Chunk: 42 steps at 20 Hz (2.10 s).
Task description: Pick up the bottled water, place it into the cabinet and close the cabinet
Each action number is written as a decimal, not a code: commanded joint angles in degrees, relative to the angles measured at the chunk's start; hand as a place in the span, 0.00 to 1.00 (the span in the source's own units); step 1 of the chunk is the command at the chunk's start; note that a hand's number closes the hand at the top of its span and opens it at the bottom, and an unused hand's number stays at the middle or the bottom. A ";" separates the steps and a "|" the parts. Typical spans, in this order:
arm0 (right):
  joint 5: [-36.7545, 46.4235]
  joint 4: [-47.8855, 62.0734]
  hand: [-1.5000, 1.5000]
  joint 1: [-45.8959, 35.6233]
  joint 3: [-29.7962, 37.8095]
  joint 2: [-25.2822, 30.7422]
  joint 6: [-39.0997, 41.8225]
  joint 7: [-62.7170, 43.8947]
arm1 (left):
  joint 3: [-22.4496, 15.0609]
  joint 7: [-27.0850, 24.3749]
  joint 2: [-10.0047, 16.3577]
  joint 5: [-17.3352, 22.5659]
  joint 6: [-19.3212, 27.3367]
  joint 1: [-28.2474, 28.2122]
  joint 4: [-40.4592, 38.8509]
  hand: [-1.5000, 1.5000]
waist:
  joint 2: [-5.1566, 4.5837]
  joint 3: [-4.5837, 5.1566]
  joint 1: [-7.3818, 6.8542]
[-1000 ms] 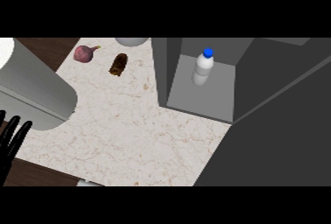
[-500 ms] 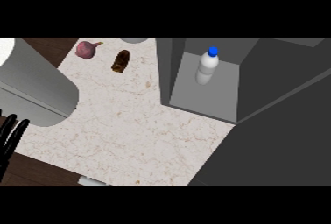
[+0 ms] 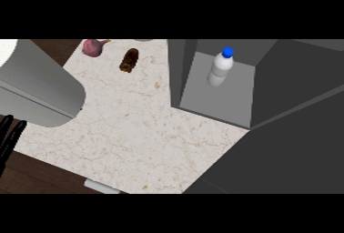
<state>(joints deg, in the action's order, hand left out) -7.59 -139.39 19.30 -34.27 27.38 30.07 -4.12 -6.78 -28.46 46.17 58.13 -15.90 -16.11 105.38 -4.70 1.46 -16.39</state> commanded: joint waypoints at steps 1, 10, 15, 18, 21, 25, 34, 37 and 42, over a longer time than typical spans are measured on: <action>-1.43 2.31 1.00 -4.15 -0.97 -4.49 -3.84 -5.02 | 0.55 0.00 0.17 0.35 -0.25 0.43 -0.19 0.00 | 0.45 -0.13 0.25; -0.26 10.13 1.00 -16.99 3.76 -6.65 -4.98 -14.50 | 0.19 0.35 -0.02 0.42 -0.98 0.77 -1.50 0.00 | 0.80 -0.09 -0.06; -2.20 17.34 1.00 -25.05 6.47 -10.31 -6.80 -19.20 | 0.77 0.87 0.57 0.91 -1.39 0.77 -2.64 0.00 | 1.10 -0.34 0.49; -3.32 22.76 1.00 -30.46 7.01 -13.40 -8.05 -22.13 | 0.61 1.31 0.54 1.70 -1.82 0.93 -2.52 0.00 | 1.34 -0.48 0.57; -4.14 27.99 1.00 -36.10 7.99 -16.70 -9.34 -24.69 | 0.48 0.83 -0.46 2.01 -1.93 0.51 -3.85 0.00 | 1.61 -0.52 1.30; -1.18 36.49 1.00 -45.76 11.94 -22.82 -15.23 -26.66 | 0.75 1.08 -0.12 1.81 -1.92 0.24 -4.22 0.00 | 2.01 -0.81 1.81; 4.05 57.86 1.00 -65.90 21.52 -27.28 -30.56 -25.21 | 1.98 -0.07 -0.56 1.86 -3.02 -1.11 -5.63 0.00 | 2.22 -1.15 3.44; 3.39 62.05 1.00 -69.98 23.34 -27.34 -34.37 -24.84 | 3.01 -0.39 -0.49 2.69 -3.66 -1.05 -5.96 0.00 | 2.31 -1.21 4.10; -0.54 64.89 0.00 -72.02 25.37 -27.38 -40.40 -24.89 | 3.12 -0.95 -1.18 2.46 -4.04 -1.21 -6.71 0.00 | 2.24 -1.26 5.20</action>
<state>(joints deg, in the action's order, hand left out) -7.70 -82.77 -43.57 -16.57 -0.03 -3.35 -31.75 -3.94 -29.02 45.46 60.55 -19.83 -17.35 99.15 -1.31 0.01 -11.40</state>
